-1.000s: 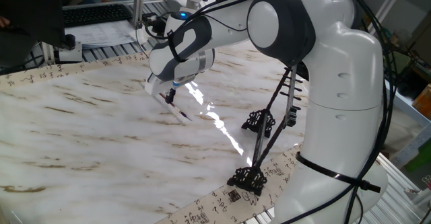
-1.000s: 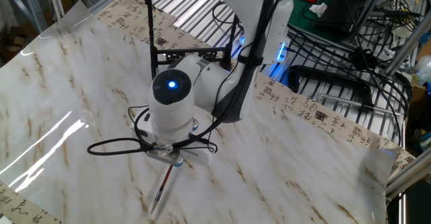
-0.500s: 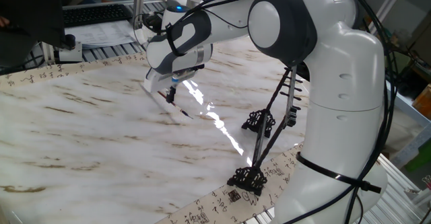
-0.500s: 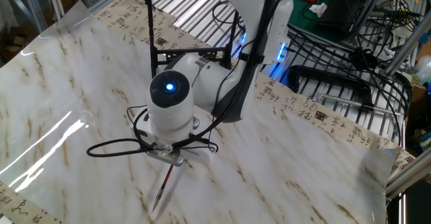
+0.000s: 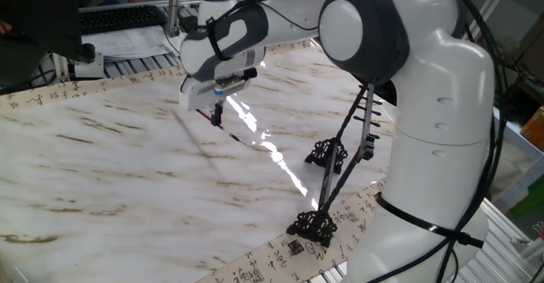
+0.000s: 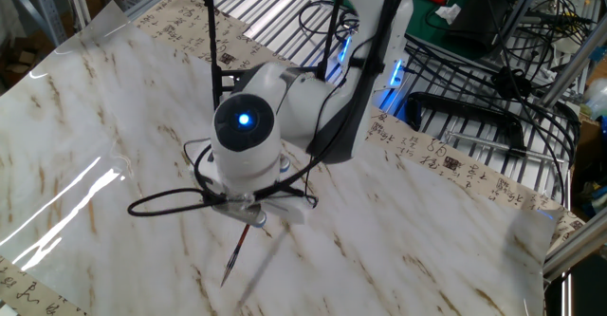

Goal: Place the brush on the pen rack

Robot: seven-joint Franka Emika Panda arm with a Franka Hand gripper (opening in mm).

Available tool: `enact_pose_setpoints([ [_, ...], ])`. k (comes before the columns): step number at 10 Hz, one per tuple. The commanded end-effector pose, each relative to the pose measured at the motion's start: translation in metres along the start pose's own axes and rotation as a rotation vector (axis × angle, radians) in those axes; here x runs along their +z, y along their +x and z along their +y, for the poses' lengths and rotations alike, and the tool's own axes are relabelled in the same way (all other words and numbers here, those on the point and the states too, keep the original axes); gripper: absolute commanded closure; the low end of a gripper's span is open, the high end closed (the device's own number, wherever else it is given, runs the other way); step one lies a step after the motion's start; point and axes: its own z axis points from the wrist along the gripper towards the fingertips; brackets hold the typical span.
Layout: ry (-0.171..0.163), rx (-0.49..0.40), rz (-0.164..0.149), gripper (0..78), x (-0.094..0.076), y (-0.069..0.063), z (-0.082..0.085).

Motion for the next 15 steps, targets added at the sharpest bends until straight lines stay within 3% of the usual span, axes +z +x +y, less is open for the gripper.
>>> enact_pose_setpoints([
  [1, 0.024, -0.006, 0.030, 76.4, -0.024, 0.014, -0.003],
  [3, 0.038, -0.029, 0.038, 76.4, -0.031, 0.019, -0.001],
  [7, 0.039, -0.036, 0.091, 76.4, -0.044, 0.036, 0.005],
  [10, 0.040, -0.035, 0.104, 76.4, -0.047, 0.049, 0.016],
  [15, 0.046, -0.034, 0.108, 76.4, -0.051, 0.067, 0.010],
])
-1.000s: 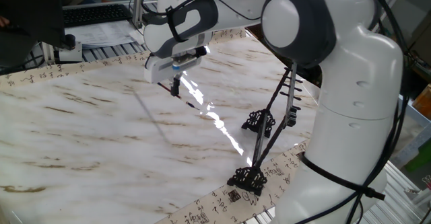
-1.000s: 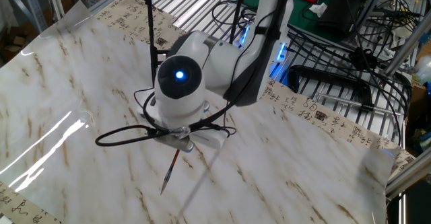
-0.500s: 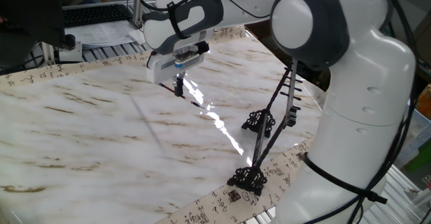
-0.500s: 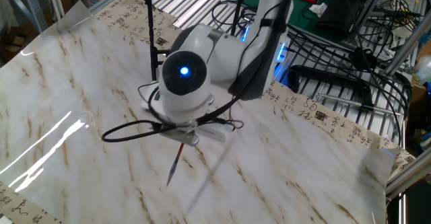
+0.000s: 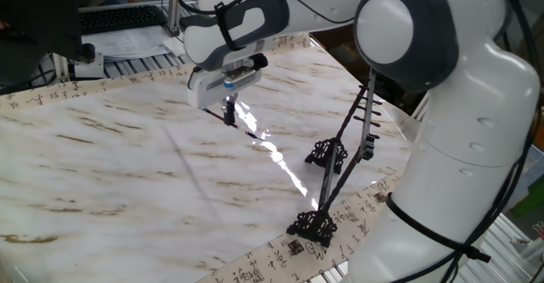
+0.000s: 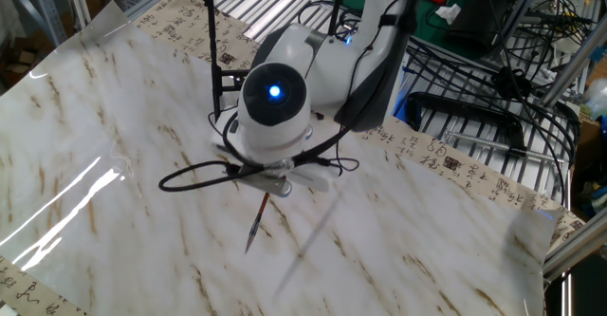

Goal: Place the brush on the pen rack

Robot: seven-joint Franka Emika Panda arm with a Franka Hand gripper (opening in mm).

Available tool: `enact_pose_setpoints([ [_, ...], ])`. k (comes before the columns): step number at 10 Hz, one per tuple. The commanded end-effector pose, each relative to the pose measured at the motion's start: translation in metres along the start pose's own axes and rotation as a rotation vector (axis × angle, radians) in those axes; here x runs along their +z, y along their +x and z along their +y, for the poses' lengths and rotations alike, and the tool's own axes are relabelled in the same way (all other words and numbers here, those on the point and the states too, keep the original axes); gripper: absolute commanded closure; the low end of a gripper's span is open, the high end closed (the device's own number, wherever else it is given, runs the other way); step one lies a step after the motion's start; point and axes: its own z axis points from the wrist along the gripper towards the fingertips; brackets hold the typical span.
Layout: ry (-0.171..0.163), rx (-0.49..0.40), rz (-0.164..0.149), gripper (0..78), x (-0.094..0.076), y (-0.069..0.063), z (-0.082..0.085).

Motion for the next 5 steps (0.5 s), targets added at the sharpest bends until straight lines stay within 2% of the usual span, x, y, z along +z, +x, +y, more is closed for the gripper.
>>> enact_pose_setpoints([
  [1, 0.016, 0.005, 0.006, 76.4, -0.005, 0.013, -0.008],
  [5, 0.042, 0.013, 0.020, 76.4, -0.016, 0.025, -0.019],
])
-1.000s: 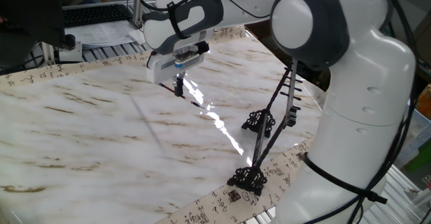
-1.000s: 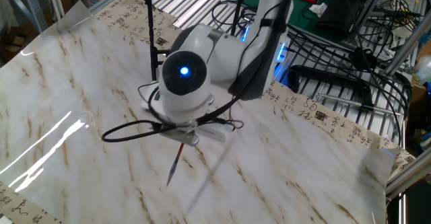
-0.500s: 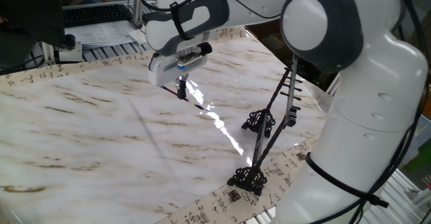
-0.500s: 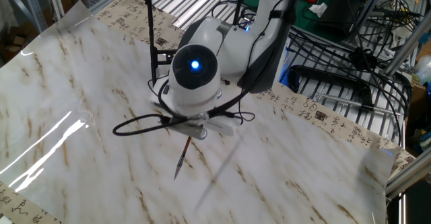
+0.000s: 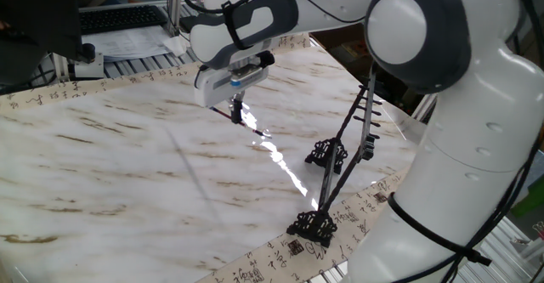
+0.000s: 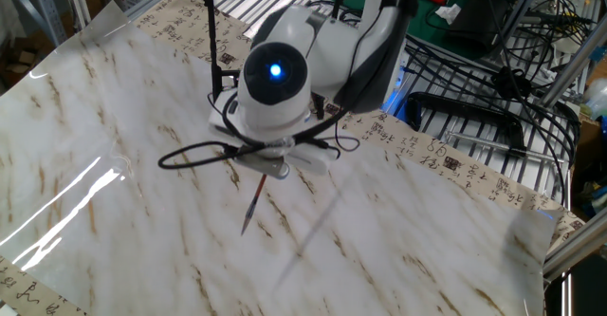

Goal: Place the brush on the pen rack

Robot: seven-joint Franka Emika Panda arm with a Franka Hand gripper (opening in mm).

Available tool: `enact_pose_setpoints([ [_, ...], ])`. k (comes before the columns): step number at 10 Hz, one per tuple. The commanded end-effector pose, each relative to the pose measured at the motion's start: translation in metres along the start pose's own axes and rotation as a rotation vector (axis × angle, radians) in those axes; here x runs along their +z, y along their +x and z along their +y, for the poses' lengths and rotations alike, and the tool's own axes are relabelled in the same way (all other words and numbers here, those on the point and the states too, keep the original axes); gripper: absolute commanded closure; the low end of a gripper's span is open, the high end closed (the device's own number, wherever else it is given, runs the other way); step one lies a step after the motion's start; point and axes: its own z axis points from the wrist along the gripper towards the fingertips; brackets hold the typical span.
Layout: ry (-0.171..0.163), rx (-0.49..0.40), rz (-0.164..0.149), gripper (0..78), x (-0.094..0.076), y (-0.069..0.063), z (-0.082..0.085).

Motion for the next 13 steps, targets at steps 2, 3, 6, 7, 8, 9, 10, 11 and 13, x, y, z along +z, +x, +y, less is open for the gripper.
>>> enact_pose_setpoints([
  [2, 0.029, 0.009, 0.013, 76.4, -0.007, 0.008, -0.005],
  [3, 0.025, 0.009, 0.021, 76.4, -0.008, 0.009, -0.004],
  [6, 0.017, 0.009, 0.046, 76.4, -0.014, 0.020, 0.003],
  [7, 0.017, 0.009, 0.050, 76.4, -0.017, 0.025, 0.005],
  [8, 0.020, 0.010, 0.054, 76.4, -0.018, 0.028, 0.007],
  [9, 0.021, 0.011, 0.055, 76.4, -0.020, 0.032, 0.009],
  [10, 0.023, 0.012, 0.060, 76.4, -0.022, 0.036, 0.011],
  [11, 0.027, 0.013, 0.063, 76.4, -0.023, 0.040, 0.013],
  [13, 0.027, 0.014, 0.075, 76.4, -0.025, 0.043, 0.014],
])
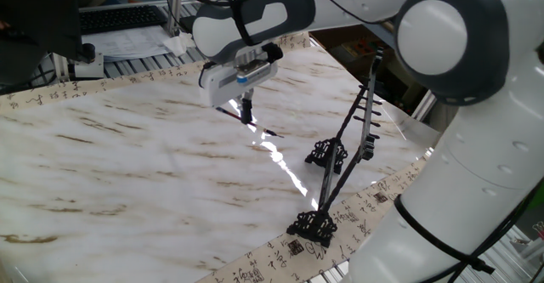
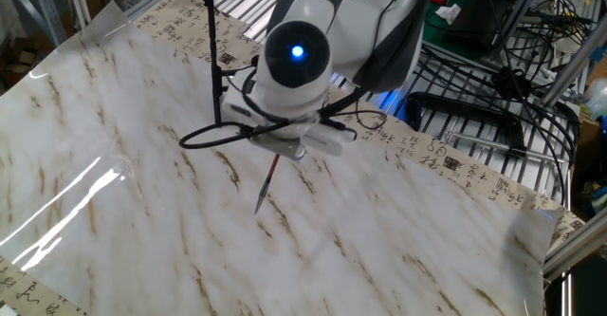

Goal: Place the brush on the pen rack

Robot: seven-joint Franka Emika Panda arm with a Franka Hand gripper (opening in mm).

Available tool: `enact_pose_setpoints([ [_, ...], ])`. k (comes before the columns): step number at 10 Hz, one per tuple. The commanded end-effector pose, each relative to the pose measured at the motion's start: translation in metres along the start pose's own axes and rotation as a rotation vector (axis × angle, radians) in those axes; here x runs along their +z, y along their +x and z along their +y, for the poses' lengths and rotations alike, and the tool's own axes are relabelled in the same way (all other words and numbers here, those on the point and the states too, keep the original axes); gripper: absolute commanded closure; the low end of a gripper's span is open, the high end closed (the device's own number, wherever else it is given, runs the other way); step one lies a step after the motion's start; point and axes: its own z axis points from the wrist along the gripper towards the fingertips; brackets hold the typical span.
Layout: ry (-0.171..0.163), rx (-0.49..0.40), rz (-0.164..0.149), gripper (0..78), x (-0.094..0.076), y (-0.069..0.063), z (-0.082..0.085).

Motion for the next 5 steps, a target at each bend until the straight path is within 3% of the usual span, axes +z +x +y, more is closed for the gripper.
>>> enact_pose_setpoints([
  [1, 0.008, 0.005, 0.023, 76.4, -0.0033, 0.0047, 0.0015],
  [4, 0.015, 0.010, 0.050, 76.4, -0.0042, 0.0076, 0.0026],
  [5, 0.023, 0.015, 0.073, 76.4, -0.0047, 0.0092, 0.0032],
])
